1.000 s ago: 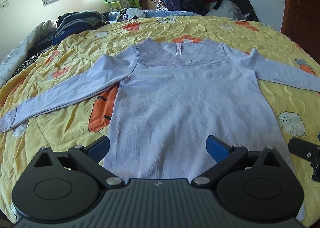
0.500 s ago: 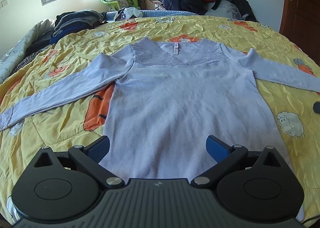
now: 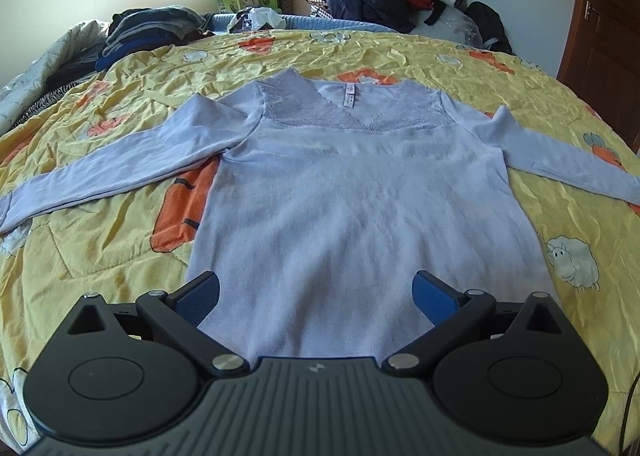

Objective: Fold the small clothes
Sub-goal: 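Grasp the lace cuff of a sweater sleeve with the right gripper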

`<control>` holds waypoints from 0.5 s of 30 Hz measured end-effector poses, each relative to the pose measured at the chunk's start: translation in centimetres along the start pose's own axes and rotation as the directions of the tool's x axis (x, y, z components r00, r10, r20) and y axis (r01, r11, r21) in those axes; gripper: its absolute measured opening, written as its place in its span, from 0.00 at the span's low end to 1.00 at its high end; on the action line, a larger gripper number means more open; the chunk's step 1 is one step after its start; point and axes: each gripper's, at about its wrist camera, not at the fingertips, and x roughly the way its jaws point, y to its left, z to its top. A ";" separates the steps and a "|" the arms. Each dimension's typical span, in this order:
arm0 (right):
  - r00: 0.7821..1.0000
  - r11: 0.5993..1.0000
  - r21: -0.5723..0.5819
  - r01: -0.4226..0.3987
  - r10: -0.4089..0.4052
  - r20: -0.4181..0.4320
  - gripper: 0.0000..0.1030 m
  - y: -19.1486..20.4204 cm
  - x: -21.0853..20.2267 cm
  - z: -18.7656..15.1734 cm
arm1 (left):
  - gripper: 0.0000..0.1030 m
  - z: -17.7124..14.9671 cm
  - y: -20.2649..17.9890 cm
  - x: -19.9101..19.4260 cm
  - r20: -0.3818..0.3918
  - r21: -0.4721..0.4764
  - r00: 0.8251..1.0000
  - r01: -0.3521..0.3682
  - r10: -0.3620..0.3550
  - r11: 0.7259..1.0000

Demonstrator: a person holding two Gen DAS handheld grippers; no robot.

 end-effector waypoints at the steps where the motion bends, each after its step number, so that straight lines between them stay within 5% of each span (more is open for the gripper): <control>1: 0.999 0.999 0.028 -0.021 0.021 0.025 0.99 -0.6 0.3 0.3 | 1.00 0.0 -0.1 0.1 -0.003 0.006 1.000 0.003 -0.003 1.000; 12: 0.977 0.987 0.161 -0.022 -0.013 0.211 0.73 -4.5 4.6 3.8 | 1.00 -0.3 -0.8 0.9 -0.026 0.033 1.000 -0.002 0.002 0.999; 15: 0.970 0.974 0.225 -0.008 -0.047 0.238 0.55 -5.7 5.8 4.7 | 1.00 -0.3 -0.9 1.0 -0.022 0.036 1.000 0.007 -0.007 0.999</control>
